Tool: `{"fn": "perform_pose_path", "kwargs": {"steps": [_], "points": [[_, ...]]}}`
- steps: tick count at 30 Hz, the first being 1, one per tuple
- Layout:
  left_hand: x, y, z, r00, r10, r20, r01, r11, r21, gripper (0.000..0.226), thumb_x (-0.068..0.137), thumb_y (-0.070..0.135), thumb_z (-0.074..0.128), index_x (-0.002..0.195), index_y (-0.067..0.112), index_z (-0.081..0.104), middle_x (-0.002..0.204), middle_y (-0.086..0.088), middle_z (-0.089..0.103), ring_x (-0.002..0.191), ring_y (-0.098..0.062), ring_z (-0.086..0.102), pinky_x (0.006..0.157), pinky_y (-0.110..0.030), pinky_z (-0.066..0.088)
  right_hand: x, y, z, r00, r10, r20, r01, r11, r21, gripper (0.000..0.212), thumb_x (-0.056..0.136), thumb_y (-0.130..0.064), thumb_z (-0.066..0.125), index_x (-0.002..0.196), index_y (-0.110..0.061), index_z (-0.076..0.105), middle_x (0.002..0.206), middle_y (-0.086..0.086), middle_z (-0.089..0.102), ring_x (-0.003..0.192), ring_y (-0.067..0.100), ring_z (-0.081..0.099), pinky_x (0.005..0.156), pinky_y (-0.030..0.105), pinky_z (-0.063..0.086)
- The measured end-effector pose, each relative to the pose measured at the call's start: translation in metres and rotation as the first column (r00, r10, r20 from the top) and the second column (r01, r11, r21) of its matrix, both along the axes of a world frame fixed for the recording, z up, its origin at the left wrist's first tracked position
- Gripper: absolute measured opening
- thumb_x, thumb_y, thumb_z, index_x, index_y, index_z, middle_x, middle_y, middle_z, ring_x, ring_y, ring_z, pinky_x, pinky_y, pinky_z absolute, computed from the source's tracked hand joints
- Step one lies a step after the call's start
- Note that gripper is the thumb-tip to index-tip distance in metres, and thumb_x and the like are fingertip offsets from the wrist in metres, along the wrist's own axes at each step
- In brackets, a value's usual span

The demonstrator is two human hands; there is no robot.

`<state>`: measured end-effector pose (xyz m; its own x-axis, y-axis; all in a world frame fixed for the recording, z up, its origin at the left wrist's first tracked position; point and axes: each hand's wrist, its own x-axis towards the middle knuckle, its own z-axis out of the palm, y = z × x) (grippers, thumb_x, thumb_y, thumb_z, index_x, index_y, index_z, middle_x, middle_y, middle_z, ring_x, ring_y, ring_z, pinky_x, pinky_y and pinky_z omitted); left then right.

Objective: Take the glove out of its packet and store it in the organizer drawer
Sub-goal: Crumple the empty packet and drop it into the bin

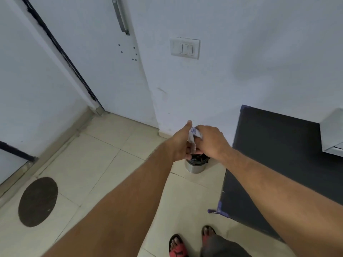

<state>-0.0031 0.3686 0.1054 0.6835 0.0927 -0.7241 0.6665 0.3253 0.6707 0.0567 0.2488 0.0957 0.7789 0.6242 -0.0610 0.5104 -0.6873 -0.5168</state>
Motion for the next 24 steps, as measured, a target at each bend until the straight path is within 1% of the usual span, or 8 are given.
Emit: {"fn": "perform_pose_path", "kwargs": {"steps": [1,4,9,12,14,17,19,24], "points": [[0.005,0.002,-0.001,1.0,-0.025,0.016,0.025,0.999,0.027,0.063,0.098,0.07,0.035,0.108,0.018,0.069,0.081,-0.008,0.069,0.084,-0.024,0.071,0.083,-0.037,0.046,0.005,0.002,-0.002,0.999,-0.038,-0.015,0.039,0.999,0.008,0.018,0.094,-0.025,0.053,0.103,-0.014,0.064,0.093,0.008,0.064,0.087,0.029,0.065,0.075,0.041,0.053],[0.025,0.008,-0.007,0.996,-0.081,0.022,0.078,0.989,0.122,0.05,0.102,0.059,0.041,0.097,0.019,0.07,0.074,0.0,0.072,0.078,-0.019,0.072,0.096,-0.041,0.041,0.02,0.007,-0.011,0.989,-0.141,-0.041,0.142,0.99,0.021,0.026,0.095,-0.025,0.054,0.118,-0.015,0.061,0.108,0.011,0.054,0.092,0.029,0.06,0.079,0.04,0.051],[0.063,0.029,-0.02,0.993,-0.097,0.066,0.082,0.978,0.193,0.038,0.103,0.044,0.052,0.122,0.015,0.066,0.093,-0.001,0.072,0.076,-0.016,0.07,0.074,-0.032,0.045,0.055,0.016,-0.027,0.979,-0.201,-0.041,0.204,0.973,0.11,0.018,0.095,-0.018,0.055,0.111,-0.015,0.062,0.103,0.007,0.063,0.091,0.027,0.061,0.072,0.034,0.045],[0.091,0.044,-0.03,0.993,-0.036,0.109,0.01,0.973,0.232,0.032,0.1,0.029,0.062,0.124,0.008,0.065,0.096,-0.006,0.073,0.069,-0.013,0.068,0.062,-0.026,0.047,0.078,0.022,-0.033,0.968,-0.211,-0.136,0.233,0.957,0.172,0.019,0.093,-0.02,0.058,0.112,-0.019,0.063,0.098,0.0,0.067,0.088,0.022,0.063,0.073,0.034,0.051],[0.113,0.054,-0.036,0.993,0.016,0.117,-0.049,0.959,0.28,0.032,0.098,0.021,0.067,0.124,0.003,0.064,0.103,-0.011,0.075,0.072,-0.016,0.069,0.056,-0.024,0.046,0.098,0.03,-0.035,0.96,-0.172,-0.222,0.222,0.949,0.225,0.031,0.091,-0.023,0.064,0.121,-0.024,0.06,0.106,-0.004,0.067,0.092,0.018,0.064,0.078,0.03,0.052],[0.144,0.066,-0.047,0.993,0.096,0.069,-0.114,0.927,0.357,0.039,0.093,0.015,0.071,0.128,0.004,0.059,0.11,-0.019,0.074,0.077,-0.021,0.071,0.054,-0.025,0.042,0.127,0.038,-0.041,0.925,-0.052,-0.375,0.144,0.964,0.222,0.057,0.088,-0.025,0.067,0.139,-0.029,0.043,0.117,-0.004,0.059,0.096,0.018,0.065,0.08,0.024,0.049],[0.161,0.071,-0.052,0.992,0.118,0.037,-0.124,0.919,0.375,0.04,0.092,0.014,0.072,0.129,0.01,0.057,0.111,-0.016,0.074,0.083,-0.021,0.072,0.057,-0.027,0.04,0.147,0.04,-0.044,0.894,-0.007,-0.448,0.107,0.974,0.198,0.062,0.089,-0.025,0.066,0.143,-0.03,0.035,0.125,-0.003,0.056,0.097,0.017,0.067,0.081,0.024,0.049],[0.192,0.062,-0.07,0.994,0.069,-0.086,-0.034,0.933,0.357,0.043,0.088,0.017,0.078,0.126,0.015,0.058,0.115,-0.009,0.073,0.083,-0.015,0.068,0.06,-0.028,0.039,0.179,0.028,-0.067,0.869,-0.042,-0.494,0.135,0.979,0.155,0.058,0.088,-0.025,0.068,0.14,-0.029,0.044,0.135,0.0,0.06,0.101,0.015,0.067,0.085,0.023,0.051]]}}
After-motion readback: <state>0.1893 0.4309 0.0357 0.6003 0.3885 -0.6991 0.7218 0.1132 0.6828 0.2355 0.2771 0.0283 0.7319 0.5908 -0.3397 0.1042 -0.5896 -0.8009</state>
